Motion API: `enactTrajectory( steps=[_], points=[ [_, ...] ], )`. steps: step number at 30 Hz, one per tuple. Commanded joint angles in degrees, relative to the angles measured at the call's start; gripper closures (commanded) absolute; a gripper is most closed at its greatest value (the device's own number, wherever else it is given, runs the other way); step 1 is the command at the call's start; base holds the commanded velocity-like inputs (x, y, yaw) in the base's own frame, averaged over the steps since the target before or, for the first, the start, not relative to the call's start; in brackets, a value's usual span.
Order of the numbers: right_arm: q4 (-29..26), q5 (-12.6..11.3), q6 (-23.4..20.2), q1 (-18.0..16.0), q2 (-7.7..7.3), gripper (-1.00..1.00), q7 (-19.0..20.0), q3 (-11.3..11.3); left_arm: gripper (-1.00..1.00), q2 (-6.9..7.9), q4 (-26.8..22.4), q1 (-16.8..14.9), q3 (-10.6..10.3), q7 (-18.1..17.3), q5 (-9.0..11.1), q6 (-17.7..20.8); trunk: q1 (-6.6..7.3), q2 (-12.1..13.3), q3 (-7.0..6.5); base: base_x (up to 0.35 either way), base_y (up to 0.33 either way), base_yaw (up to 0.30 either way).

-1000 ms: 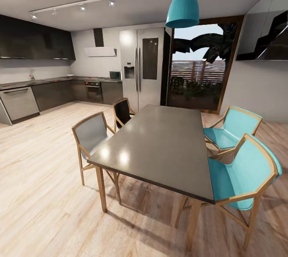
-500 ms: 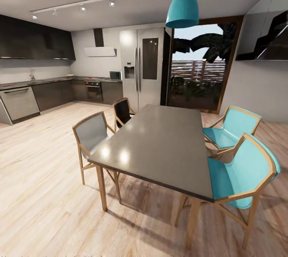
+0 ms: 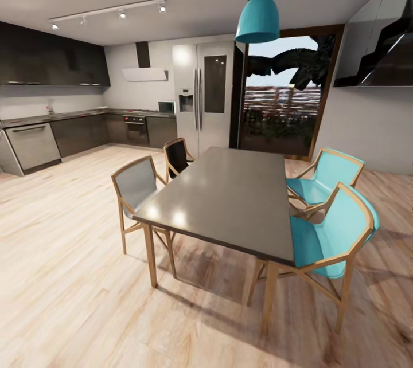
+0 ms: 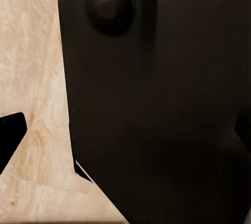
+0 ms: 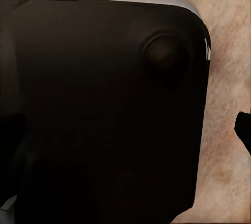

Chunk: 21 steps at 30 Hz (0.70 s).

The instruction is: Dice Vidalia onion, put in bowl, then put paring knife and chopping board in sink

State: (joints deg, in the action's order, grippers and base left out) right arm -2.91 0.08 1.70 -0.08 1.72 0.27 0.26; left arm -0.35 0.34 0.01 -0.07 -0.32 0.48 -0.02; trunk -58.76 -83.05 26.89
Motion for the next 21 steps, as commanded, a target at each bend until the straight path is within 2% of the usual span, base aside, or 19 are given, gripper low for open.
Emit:
enactTrajectory(
  steps=[1,7,15,21],
  points=[
    [0.0,0.0,0.2,0.0,0.01,-1.0,0.0,0.0,-1.0,0.0,0.0,0.0,0.0,0.0,0.1,0.0,0.03,0.0,0.04,-0.308,0.0,0.0],
    [0.0,0.0,0.1,0.0,0.03,-1.0,-0.1,-0.1,-1.0,0.16,0.0,0.0,0.0,0.0,0.0,-0.1,0.03,0.0,0.04,-0.164,0.0,0.0],
    [0.0,-0.2,0.3,0.0,0.19,-1.0,0.0,0.0,-1.0,0.19,0.0,0.0,0.0,0.0,0.0,-0.1,0.03,0.0,0.06,-0.005,0.0,0.009],
    [0.0,0.0,0.9,0.0,0.21,-1.0,-0.1,0.1,-1.0,0.19,0.0,0.0,0.1,0.0,0.0,-0.1,0.03,0.0,0.38,0.0,0.0,0.139]
  ],
)
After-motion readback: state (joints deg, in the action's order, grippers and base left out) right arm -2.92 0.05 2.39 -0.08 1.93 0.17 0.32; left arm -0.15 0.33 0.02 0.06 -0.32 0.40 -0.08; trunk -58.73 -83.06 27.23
